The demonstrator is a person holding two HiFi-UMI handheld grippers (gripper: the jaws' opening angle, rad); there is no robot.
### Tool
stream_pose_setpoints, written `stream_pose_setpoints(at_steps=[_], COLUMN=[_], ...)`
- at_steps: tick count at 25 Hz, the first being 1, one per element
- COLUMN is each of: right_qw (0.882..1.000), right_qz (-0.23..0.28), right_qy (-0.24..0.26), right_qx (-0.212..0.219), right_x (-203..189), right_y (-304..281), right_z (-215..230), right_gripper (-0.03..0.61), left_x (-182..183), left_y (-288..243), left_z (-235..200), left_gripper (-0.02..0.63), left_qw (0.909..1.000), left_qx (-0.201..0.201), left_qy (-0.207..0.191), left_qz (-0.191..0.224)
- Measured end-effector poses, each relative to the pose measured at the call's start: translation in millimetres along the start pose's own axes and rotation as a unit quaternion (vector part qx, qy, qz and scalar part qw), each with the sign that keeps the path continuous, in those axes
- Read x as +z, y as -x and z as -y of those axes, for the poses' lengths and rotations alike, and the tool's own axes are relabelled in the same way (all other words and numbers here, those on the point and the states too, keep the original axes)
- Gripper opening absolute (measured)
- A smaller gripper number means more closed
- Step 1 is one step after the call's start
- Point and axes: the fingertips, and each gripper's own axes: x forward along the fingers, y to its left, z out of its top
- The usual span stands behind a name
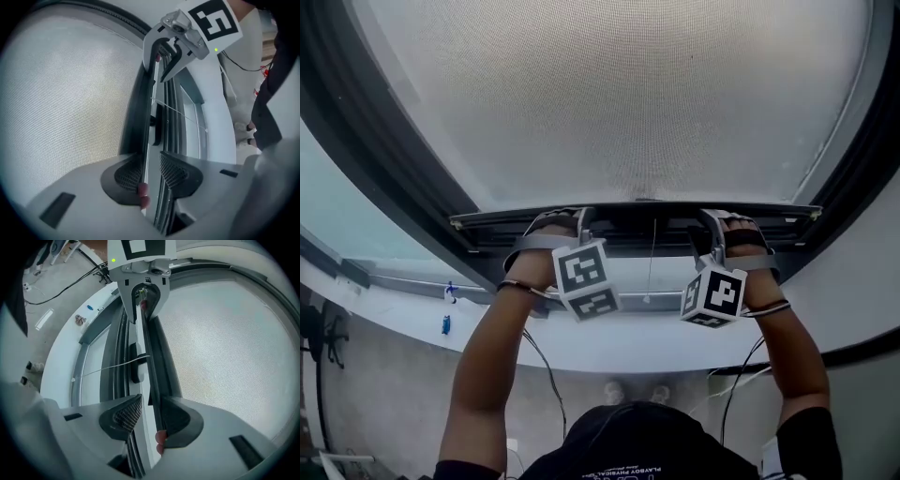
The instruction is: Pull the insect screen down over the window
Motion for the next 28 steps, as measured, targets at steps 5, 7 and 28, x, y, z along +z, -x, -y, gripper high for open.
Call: stream_pose_setpoints(at_steps=[5, 7, 28], right_qw=[0.995, 0.994, 0.989], right_qz=[-0.046, -0.045, -0.047], right_qy=[0.05, 0.05, 0.043], right_qx=[0.067, 0.083, 0.13], right_x=[3, 3, -7], right_y=[4, 7, -8], right_z=[-7, -10, -67], right_gripper=[0.133, 0.133, 0.133], left_x=[-3, -2, -7], left_y=[2, 3, -24], left_z=[3, 6, 58], left_gripper=[0.115, 0.115, 0.127], left_qw=[0.9999, 0.9996, 0.9993], left_qx=[-0.01, -0.022, -0.038], left_qy=[-0.003, -0.007, 0.004], left_qz=[-0.009, -0.015, 0.005])
